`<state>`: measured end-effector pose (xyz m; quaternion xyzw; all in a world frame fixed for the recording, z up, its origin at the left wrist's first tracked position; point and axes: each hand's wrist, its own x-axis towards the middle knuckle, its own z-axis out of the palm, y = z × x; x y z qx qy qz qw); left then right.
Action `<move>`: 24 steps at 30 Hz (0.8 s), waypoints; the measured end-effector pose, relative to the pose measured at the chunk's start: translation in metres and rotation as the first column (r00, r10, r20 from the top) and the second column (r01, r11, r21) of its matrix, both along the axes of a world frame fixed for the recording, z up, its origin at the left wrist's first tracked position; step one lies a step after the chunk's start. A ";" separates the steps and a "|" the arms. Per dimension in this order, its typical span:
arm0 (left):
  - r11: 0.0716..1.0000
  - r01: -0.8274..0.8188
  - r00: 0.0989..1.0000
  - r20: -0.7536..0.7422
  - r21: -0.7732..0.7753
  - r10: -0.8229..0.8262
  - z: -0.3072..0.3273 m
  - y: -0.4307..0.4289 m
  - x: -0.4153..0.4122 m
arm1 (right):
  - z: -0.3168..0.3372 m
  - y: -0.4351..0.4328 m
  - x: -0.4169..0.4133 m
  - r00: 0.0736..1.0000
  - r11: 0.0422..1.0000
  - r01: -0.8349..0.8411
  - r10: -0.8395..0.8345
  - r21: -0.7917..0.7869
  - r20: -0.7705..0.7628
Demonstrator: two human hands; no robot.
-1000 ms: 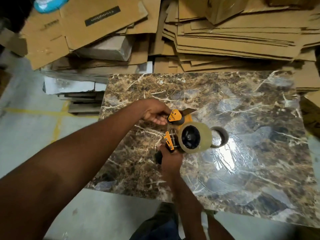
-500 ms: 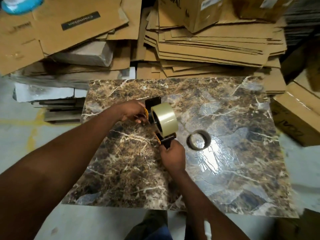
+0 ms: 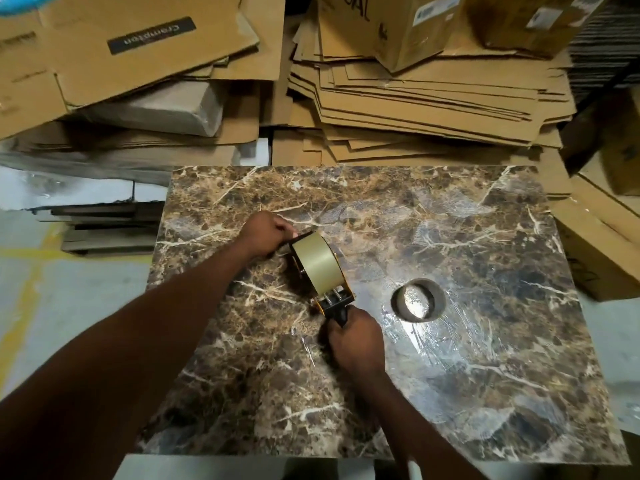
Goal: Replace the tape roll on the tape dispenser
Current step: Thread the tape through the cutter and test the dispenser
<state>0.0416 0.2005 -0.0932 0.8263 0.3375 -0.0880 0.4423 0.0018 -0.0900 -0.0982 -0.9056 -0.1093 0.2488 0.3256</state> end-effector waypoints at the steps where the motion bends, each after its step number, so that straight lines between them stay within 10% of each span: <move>1: 0.997 0.048 0.999 0.017 0.060 -0.049 -0.001 -0.001 0.001 | 0.000 0.002 0.000 1.000 1.000 0.011 -0.011 -0.009 0.006; 6: 0.924 0.178 0.974 0.072 0.337 -0.213 -0.003 -0.005 -0.005 | -0.004 0.001 0.002 1.000 0.999 -0.005 0.005 -0.040 0.014; 11: 0.606 0.438 0.834 -0.047 0.664 -0.550 -0.011 -0.008 -0.015 | -0.006 0.005 0.002 0.994 0.995 -0.073 0.079 -0.073 0.072; 24: 0.475 0.662 0.726 -0.338 0.579 -0.599 -0.024 -0.003 -0.042 | -0.001 0.005 0.002 0.948 0.941 -0.162 0.232 -0.298 0.217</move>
